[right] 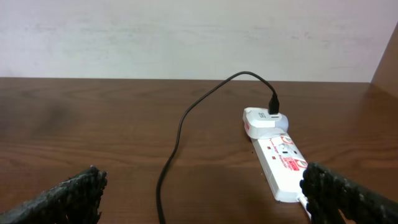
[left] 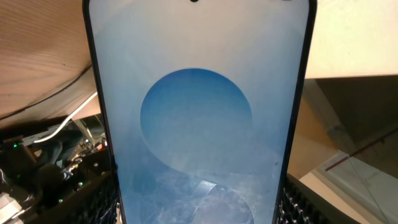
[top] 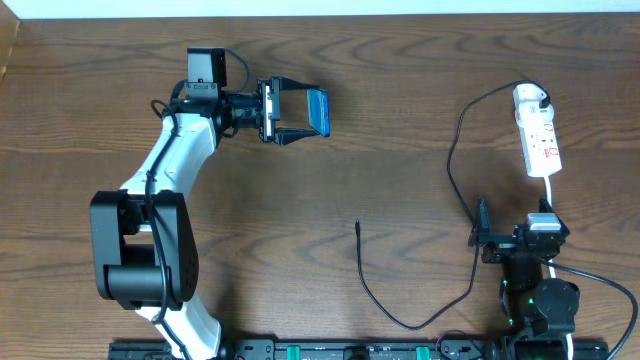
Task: Plug charger to phone and switch on socket
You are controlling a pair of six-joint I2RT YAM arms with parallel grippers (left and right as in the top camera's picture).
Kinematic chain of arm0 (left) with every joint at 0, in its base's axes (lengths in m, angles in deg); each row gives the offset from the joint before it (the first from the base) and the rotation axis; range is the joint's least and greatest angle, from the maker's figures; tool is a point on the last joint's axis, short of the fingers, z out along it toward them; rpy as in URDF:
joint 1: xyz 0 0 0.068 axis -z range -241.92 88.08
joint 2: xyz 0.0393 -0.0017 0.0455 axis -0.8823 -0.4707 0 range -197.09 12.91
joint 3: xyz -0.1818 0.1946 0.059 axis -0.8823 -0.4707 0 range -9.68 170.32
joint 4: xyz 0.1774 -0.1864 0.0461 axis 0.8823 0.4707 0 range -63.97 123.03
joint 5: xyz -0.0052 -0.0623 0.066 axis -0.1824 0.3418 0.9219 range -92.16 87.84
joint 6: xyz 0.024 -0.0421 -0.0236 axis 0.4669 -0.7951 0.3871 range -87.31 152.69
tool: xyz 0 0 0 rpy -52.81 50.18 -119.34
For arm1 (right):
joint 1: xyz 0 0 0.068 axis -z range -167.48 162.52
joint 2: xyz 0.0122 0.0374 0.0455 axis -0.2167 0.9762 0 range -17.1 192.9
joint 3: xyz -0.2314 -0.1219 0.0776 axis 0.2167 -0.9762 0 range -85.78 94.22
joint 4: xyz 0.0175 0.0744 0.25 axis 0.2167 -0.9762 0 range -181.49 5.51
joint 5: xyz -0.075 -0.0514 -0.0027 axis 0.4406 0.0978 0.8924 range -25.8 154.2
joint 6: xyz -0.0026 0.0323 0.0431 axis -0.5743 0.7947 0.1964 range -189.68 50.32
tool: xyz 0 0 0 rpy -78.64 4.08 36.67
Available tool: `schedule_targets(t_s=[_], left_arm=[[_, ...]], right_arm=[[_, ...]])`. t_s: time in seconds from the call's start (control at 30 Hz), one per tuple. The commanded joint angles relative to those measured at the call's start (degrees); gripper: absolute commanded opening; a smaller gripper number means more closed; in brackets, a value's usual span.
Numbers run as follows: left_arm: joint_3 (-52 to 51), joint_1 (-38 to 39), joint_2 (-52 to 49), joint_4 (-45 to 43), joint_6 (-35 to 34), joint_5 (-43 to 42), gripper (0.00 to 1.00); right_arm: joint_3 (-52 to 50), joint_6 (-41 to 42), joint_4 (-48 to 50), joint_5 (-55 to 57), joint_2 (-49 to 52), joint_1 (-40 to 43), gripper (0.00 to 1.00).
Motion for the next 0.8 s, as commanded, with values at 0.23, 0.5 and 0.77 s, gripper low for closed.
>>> schedule_targets(t_s=[0.23, 0.5, 0.77], left_arm=[[0.5, -0.2, 2.1, -0.3, 10.7, 0.0, 0.08], [0.4, 0.0, 2.1, -0.3, 15.5, 3.6, 0.08], [0.4, 0.0, 2.1, -0.3, 22.9, 3.8, 0.07]], right_arm=[[-0.1, 0.6, -0.1, 0.7, -0.4, -0.3, 0.99], [-0.1, 0.6, -0.2, 0.7, -0.4, -0.3, 0.99], [-0.1, 0.6, -0.2, 0.7, -0.4, -0.3, 0.99]])
